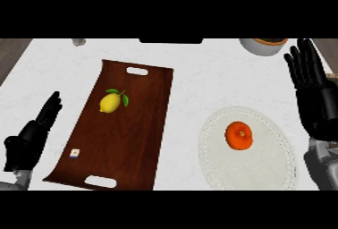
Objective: Pick the squash from the placemat and place it in the basket
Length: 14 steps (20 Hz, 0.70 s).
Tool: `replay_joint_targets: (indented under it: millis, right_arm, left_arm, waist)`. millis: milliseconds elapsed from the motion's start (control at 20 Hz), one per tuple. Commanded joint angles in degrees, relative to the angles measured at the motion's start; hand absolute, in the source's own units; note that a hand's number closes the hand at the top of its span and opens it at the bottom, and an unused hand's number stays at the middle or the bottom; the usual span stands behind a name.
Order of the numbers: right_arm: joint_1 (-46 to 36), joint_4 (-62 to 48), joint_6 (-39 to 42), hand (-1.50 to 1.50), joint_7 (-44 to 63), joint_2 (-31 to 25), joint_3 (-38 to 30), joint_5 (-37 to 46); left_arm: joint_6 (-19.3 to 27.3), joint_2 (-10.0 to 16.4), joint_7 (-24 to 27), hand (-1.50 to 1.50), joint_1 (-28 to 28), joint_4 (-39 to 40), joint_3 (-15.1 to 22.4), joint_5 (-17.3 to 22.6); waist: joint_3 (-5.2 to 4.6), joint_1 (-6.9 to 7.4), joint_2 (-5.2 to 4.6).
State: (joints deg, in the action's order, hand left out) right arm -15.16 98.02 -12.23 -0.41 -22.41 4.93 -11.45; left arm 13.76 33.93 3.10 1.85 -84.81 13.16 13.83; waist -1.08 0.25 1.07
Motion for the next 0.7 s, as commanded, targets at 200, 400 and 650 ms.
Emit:
replay_joint_targets:
  millis: [200, 400, 650]
  right_arm:
    - [-8.5, 0.2, 22.2, 1.5, 0.7, 5.9, 12.5, -15.7]
    - [-7.8, 4.8, 37.8, 1.5, -2.5, 6.6, 25.4, -19.2]
    - [-2.4, 9.4, 40.6, -1.5, -6.7, -0.1, 28.9, -6.7]
  left_arm:
    - [-1.4, -7.5, -6.0, 0.0, -3.1, 6.2, 3.6, 4.6]
    - [-2.8, -8.2, -9.5, 0.0, -3.8, 8.5, 4.8, 5.9]
    - [-3.0, -7.8, -11.9, 0.0, -4.9, 10.6, 1.7, 8.3]
  waist:
    - [1.14, 5.55, -3.15]
    - [1.25, 4.57, -2.61]
    - [1.08, -0.68, -1.09]
